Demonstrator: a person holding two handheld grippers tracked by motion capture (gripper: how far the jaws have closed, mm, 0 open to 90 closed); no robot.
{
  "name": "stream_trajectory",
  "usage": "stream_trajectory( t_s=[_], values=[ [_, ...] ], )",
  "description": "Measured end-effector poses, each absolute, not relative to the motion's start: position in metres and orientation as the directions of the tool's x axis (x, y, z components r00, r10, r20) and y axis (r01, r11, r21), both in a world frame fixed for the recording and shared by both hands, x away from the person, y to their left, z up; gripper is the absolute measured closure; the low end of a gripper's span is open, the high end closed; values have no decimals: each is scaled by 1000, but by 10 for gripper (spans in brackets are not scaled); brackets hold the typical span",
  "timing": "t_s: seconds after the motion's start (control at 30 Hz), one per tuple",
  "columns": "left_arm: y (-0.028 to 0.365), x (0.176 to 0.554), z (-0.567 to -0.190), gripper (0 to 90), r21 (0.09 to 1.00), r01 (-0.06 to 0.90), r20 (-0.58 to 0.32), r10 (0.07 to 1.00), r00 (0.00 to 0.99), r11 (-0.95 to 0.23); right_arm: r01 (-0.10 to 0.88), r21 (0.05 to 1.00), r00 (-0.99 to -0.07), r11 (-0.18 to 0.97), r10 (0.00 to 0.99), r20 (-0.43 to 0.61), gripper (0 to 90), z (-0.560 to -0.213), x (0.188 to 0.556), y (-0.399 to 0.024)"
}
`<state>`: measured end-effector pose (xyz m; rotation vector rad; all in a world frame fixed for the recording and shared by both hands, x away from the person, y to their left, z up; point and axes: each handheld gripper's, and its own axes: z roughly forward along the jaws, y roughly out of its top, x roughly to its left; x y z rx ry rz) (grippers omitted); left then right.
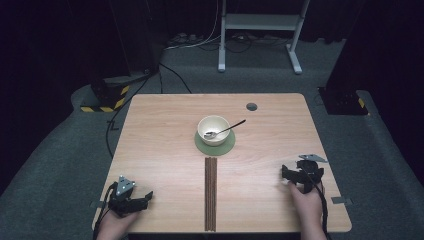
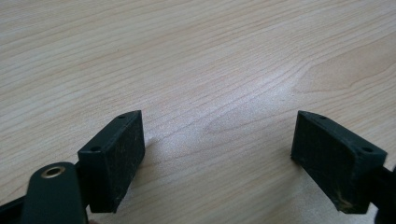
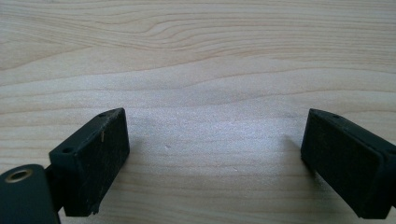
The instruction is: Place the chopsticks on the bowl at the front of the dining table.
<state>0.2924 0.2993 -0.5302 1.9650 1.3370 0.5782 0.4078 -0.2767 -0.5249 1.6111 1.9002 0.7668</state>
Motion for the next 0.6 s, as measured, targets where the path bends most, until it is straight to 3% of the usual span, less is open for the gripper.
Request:
stream_trajectory(
  t_s=[0.6],
  values=[
    [299, 292, -530, 182, 745, 623, -12, 930, 368, -238, 680, 713, -220, 170, 975, -22, 99, -524, 389, -270]
  ],
)
